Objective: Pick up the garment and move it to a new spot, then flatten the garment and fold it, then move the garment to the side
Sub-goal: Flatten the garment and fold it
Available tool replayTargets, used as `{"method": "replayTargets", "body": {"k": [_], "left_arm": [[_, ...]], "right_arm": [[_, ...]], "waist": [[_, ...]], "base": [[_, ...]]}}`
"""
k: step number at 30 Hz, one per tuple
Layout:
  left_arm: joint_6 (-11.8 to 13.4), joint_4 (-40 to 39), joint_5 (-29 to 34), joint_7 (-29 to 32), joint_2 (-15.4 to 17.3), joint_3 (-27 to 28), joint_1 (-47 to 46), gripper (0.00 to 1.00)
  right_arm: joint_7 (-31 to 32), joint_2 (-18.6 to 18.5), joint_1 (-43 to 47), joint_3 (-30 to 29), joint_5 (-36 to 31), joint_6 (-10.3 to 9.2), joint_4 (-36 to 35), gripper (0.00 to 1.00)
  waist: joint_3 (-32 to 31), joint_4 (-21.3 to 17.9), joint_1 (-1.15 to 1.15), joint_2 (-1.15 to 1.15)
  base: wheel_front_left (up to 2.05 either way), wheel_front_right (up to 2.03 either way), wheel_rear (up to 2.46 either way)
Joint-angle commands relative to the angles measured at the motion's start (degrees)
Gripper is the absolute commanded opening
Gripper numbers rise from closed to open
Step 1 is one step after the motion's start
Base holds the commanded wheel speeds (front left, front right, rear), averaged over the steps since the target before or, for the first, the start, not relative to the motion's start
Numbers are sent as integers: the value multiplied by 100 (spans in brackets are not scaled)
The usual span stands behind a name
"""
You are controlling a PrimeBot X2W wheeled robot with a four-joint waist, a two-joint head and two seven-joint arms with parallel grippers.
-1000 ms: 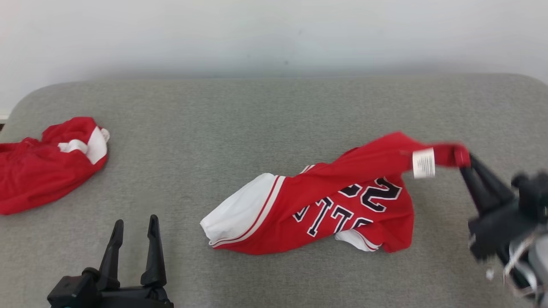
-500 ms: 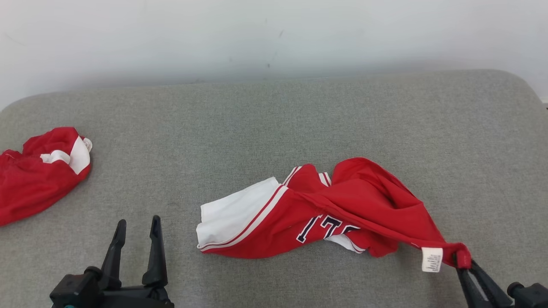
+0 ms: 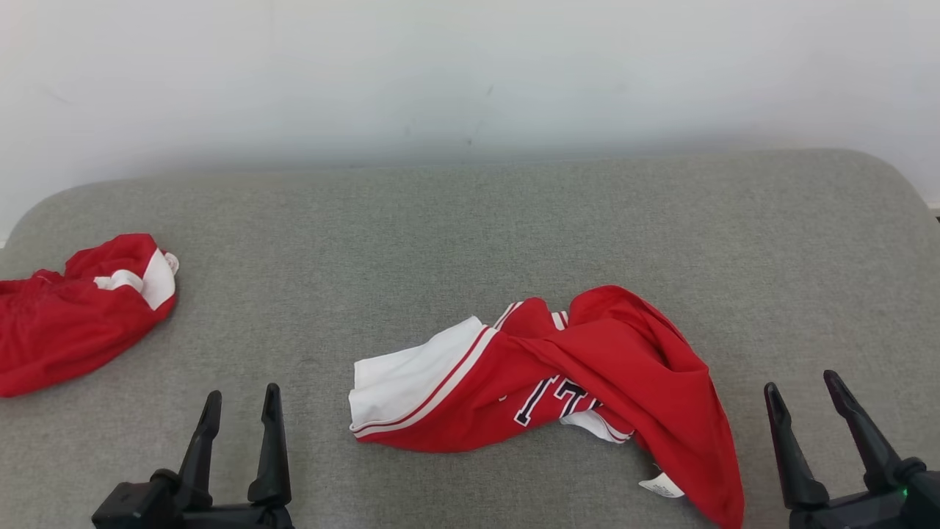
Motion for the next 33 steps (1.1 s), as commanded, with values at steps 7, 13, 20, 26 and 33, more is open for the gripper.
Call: {"method": "replayTargets", "body": {"k": [7,13,20,26,33], "left_arm": [[-18,-8,106,-5,6,47,12,100],[-163,113,332,-5,31,95,-387,100],[-351,925,62,327,645,-482,-1763,100],[-340,1283,-1037,1558,1461,-1399,-2740,100],[-342,1501,-2068,2627,2113,-2135,-2955,100]], "right_arm": [[-3,385,-71,82,-128,-15,97,100],[-3,434,-251,144,-130,-15,178,100],[-3,483,-517,136,-101,-15,347,100],[-4,569,-742,116,-62,-15,459,100],[-3,683,-851,149,-50,-15,558,100]], "waist": [[11,135,1,0],[156,59,1,0],[474,-154,1,0],[677,-441,1,0],[790,-679,1,0]], "base": [[0,0,0],[0,0,0],[0,0,0],[0,0,0],[0,0,0]]}}
